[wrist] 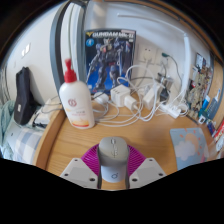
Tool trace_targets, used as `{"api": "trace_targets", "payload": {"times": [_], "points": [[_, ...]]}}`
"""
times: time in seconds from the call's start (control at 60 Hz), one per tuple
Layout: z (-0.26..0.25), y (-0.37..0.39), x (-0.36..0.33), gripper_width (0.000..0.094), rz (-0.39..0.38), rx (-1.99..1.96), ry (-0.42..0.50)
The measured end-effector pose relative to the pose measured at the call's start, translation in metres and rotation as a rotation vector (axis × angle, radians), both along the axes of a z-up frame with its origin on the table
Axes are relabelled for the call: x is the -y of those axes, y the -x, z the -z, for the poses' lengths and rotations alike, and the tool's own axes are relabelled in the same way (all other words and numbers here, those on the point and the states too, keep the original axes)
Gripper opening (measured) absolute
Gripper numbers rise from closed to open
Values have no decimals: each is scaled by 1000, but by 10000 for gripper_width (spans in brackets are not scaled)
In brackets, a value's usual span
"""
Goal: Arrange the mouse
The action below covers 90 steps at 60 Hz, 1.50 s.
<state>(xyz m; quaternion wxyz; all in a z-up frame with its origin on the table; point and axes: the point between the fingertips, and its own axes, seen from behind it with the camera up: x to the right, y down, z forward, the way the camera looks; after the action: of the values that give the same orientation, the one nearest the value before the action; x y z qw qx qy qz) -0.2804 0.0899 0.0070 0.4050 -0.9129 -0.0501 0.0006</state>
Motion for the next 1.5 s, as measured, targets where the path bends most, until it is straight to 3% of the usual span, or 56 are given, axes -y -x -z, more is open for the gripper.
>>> {"api": "trace_targets", "payload": {"times": [0.267,0.433,0.633,0.9,1.067,1.15,1.233,1.4,1.5], "points": [[-182,-106,-16,315,8,-29,-257],[-227,-208,-30,315,61,19,-324],[-159,-300,-28,313,120,44,-210],[-35,-338,-22,313,153,29,-12],[16,-336,-22,323,123,30,53],[16,-335,-24,326,133,14,22],[17,-335,-24,366,138,4,20],[15,-340,-23,534,151,32,34],[11,-343,-17,878,133,83,64]]}}
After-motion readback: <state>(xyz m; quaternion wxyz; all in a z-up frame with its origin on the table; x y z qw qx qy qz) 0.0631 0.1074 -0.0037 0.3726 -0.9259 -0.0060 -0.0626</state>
